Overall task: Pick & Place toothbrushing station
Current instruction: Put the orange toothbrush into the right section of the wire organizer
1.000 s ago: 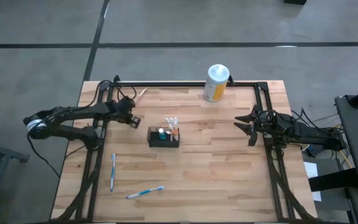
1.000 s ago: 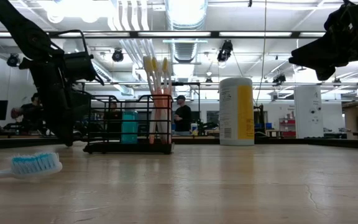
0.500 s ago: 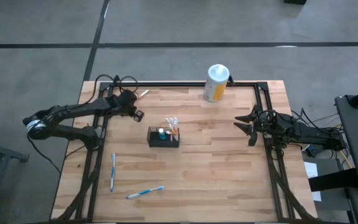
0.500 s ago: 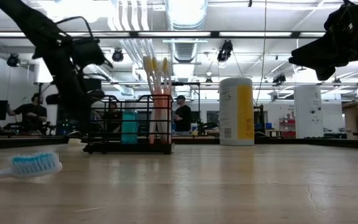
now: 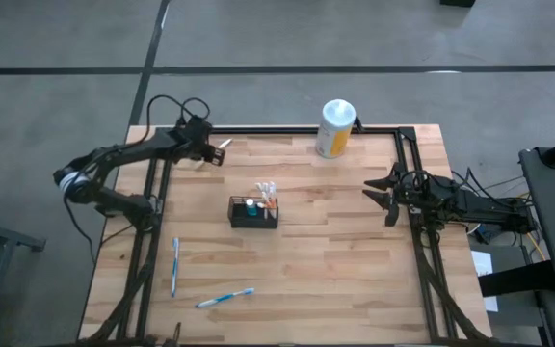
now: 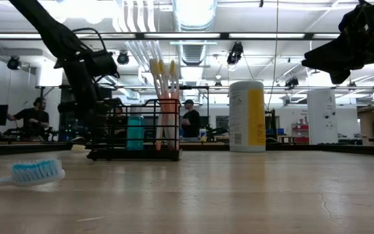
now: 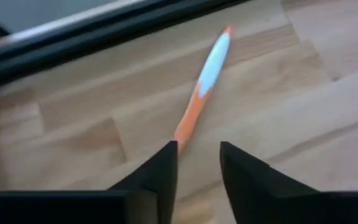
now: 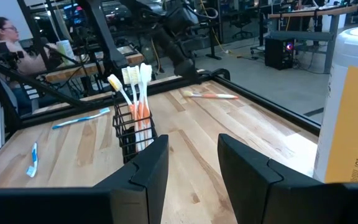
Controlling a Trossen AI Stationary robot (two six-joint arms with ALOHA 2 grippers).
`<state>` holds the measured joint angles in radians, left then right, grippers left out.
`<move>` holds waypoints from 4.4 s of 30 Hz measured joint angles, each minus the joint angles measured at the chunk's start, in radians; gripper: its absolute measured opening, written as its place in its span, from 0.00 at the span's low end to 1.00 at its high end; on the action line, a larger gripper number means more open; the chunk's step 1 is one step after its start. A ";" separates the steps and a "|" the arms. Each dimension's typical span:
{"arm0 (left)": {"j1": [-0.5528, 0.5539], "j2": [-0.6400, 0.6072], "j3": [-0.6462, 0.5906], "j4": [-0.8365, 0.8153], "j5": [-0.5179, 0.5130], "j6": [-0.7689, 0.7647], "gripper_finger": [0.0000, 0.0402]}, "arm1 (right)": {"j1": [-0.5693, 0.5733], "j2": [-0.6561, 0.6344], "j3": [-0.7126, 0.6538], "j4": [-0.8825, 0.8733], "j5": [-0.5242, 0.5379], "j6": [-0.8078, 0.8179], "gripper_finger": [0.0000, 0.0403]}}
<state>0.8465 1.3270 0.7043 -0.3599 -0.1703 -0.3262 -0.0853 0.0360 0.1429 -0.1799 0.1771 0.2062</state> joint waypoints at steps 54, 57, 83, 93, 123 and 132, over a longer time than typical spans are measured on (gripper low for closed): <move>0.016 0.176 0.062 -0.142 0.131 0.048 0.02 | 0.000 0.000 0.000 0.000 0.000 0.000 0.33; 0.002 0.126 0.054 -0.203 0.138 0.027 0.02 | 0.000 0.000 0.000 0.000 0.000 0.000 0.33; -0.228 -0.387 -0.158 -0.329 0.164 -0.147 0.03 | 0.000 0.000 0.000 0.000 0.000 0.000 0.33; -0.226 -0.381 -0.115 -0.249 0.103 -0.219 0.25 | 0.000 0.000 0.000 0.000 0.000 0.000 0.33; -0.118 0.124 -0.064 0.080 -0.145 -0.256 0.31 | 0.000 0.000 0.000 0.000 0.000 0.000 0.33; -0.116 0.183 -0.061 0.099 -0.136 -0.254 0.25 | 0.000 0.000 0.000 0.000 0.000 0.000 0.33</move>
<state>0.7303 1.5095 0.6437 -0.2607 -0.3061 -0.5800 -0.0853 0.0360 0.1431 -0.1799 0.1772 0.2066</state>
